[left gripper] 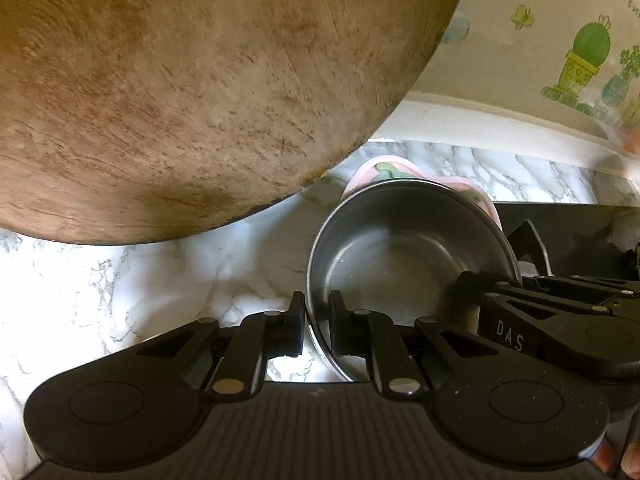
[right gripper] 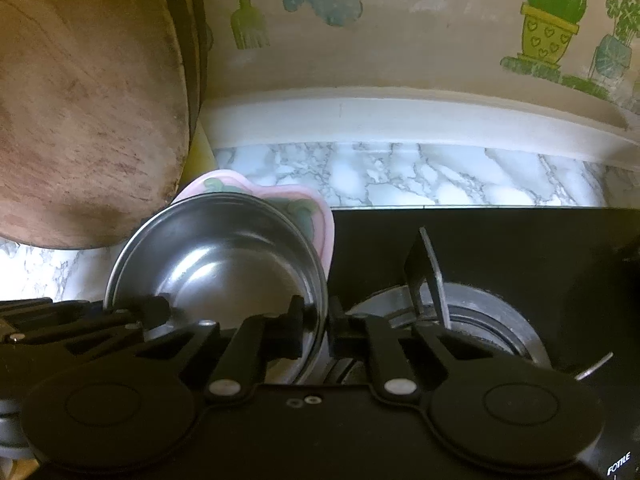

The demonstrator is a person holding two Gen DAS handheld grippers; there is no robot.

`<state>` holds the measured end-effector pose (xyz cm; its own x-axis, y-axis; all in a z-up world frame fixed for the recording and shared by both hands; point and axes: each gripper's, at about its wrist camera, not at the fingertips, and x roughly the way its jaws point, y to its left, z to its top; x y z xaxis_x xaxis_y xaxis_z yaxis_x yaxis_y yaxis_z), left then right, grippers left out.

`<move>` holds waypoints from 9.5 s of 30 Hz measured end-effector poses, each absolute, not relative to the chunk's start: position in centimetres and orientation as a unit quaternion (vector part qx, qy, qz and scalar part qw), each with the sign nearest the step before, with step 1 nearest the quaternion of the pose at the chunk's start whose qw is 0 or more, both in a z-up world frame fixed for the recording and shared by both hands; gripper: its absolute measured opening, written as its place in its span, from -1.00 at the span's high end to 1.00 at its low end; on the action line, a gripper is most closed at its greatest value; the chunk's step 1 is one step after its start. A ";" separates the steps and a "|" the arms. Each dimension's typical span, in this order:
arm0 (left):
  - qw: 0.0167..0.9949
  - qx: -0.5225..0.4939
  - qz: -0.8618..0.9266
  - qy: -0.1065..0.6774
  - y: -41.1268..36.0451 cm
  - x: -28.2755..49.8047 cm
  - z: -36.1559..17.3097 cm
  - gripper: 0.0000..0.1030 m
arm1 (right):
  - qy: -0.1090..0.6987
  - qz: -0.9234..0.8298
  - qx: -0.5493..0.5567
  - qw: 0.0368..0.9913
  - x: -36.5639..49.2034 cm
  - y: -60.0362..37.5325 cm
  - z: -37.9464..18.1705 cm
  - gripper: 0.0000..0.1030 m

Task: Organize plates and bowls
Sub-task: 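Lift the pink cup with both grippers and carry it toward the steel bowl, then lower the pink cup with both grippers into the steel bowl, then open both grippers and lift them away from the steel bowl, then move both grippers to the cream bowl on the counter, then close both grippers on the cream bowl rim, then lift the cream bowl with both grippers and carry it over the steel bowl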

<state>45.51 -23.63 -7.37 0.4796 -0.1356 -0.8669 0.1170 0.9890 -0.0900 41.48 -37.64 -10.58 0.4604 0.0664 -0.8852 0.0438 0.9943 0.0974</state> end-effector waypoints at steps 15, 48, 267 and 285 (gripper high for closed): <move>0.867 -0.013 -0.091 0.490 -21.4 40.8 -2.6 0.79 | 0.500 -0.004 0.044 0.865 37.5 -36.2 -5.0 0.77; 0.862 -0.012 -0.039 0.505 -5.1 18.1 -0.7 0.79 | 0.507 0.076 0.011 0.859 17.9 -20.6 -0.5 0.77; 0.858 -0.042 -0.051 0.509 -10.6 37.3 -8.7 0.86 | 0.526 0.091 0.039 0.845 34.5 -26.0 -9.8 0.78; 0.870 -0.030 -0.060 0.489 -7.1 27.5 -0.8 0.86 | 0.491 0.112 0.029 0.864 26.8 -23.2 -1.2 0.79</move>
